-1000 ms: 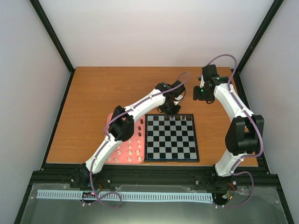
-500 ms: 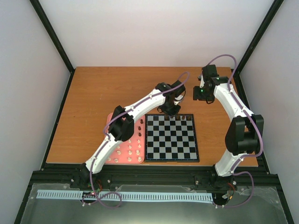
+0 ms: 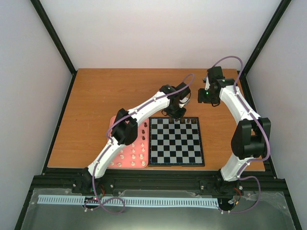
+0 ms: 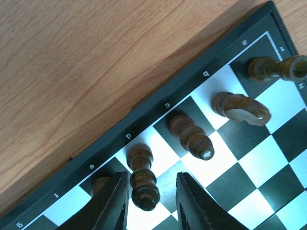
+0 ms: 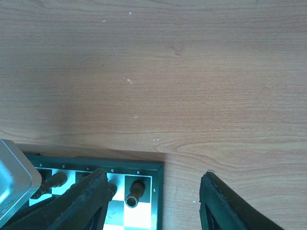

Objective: Set up the chess pieces on the board
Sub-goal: Place the chess piece on the chessboard.

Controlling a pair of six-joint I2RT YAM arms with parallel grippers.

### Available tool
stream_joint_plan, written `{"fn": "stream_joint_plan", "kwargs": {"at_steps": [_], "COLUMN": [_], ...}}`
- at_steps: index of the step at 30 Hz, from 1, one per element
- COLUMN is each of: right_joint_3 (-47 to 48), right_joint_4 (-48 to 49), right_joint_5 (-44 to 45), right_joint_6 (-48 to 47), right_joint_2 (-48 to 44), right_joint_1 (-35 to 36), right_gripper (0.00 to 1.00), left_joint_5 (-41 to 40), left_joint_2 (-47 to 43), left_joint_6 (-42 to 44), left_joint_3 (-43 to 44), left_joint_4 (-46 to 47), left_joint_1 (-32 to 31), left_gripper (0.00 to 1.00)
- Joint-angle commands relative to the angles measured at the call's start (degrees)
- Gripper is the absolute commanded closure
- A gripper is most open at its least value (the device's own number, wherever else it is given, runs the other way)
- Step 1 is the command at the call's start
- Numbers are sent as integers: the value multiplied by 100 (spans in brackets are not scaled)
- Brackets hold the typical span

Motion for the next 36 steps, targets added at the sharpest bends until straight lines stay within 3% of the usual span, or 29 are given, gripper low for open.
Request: {"fn": "stream_joint_plan", "kwargs": {"at_steps": [1, 17, 28, 36], "right_joint_3": [171, 123, 135, 269], "right_joint_4": [62, 62, 96, -2], "right_joint_5": [-31, -135, -262, -1004], "right_joint_6": [-23, -62, -67, -172], "right_joint_2": [61, 14, -15, 153], "right_joint_1": [-48, -48, -48, 50], "right_gripper": [49, 48, 48, 51], "left_joint_5": [264, -176, -701, -661], "left_joint_2": [-193, -398, -907, -1620], "left_joint_6": [93, 111, 130, -34], "left_joint_3": [180, 235, 332, 32], "left_joint_4": [221, 213, 211, 76], "left_joint_1": [-61, -61, -30, 627], "left_gripper": [66, 65, 54, 54]}}
